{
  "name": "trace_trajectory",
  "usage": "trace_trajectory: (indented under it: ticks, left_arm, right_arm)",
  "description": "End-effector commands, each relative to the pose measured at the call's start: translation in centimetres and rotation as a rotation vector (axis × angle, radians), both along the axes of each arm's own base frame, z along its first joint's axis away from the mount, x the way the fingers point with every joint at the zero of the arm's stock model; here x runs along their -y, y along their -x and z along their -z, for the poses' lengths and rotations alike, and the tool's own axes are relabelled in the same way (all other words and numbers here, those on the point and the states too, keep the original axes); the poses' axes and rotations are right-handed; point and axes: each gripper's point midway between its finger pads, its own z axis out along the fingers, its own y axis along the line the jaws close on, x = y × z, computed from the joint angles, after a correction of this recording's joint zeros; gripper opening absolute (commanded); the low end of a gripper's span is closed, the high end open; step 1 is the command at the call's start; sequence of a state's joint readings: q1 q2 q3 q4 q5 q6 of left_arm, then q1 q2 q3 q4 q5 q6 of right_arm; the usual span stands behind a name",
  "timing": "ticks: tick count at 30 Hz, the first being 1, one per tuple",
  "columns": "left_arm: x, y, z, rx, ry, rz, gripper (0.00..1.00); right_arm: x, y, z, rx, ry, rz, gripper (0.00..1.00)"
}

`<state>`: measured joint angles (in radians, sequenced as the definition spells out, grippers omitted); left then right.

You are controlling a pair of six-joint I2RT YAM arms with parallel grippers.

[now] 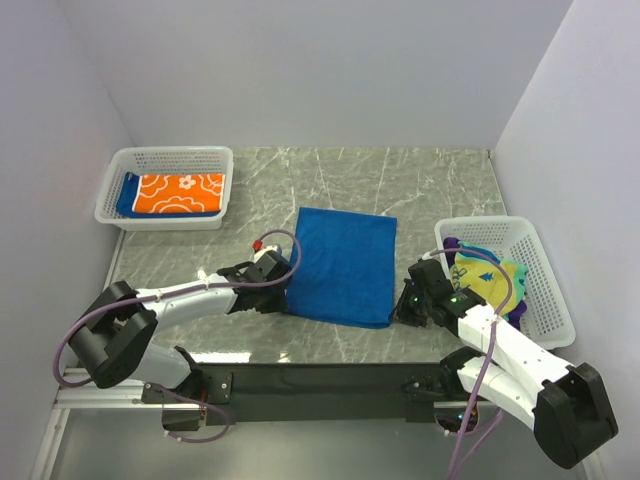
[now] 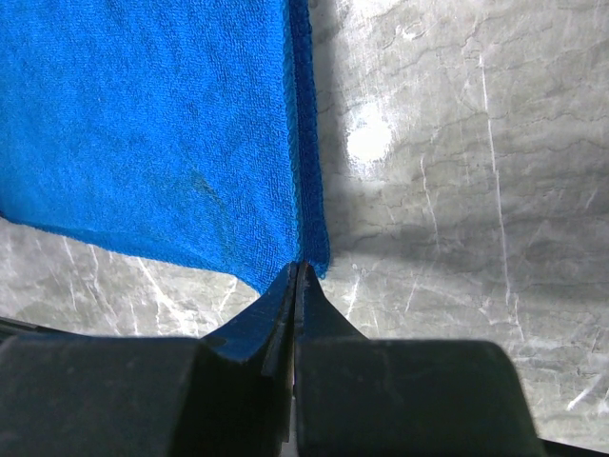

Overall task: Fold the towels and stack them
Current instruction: Fold the towel

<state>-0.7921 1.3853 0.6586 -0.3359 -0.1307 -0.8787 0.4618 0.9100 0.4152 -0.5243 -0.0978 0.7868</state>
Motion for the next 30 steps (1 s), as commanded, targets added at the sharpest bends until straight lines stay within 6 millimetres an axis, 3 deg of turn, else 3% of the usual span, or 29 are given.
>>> trace_trajectory:
  ticks: [1,14,23,30]
  left_arm:
    - [1.2,-1.49,-1.62,0.058,0.034,-0.013,0.27]
    - [1.22,-1.91,-1.71,0.066,0.022,-0.027,0.27]
    - [1.38,-1.99,-2.03,0.07,0.023,-0.019,0.21]
    - [1.4,-2.16,-2.12,0.068,0.014,-0.022,0.06]
  right_arm:
    - [-0.03,-0.44,-0.31,0.022,-0.001,-0.004,0.0]
    - [0.03,-0.42,-0.29,0.028,0.001,-0.008,0.0]
    - [-0.01,-0.31,-0.12,0.028,-0.002,-0.011,0.0]
    - [0.0,-0.3,-0.12,0.028,0.0,-0.014,0.0]
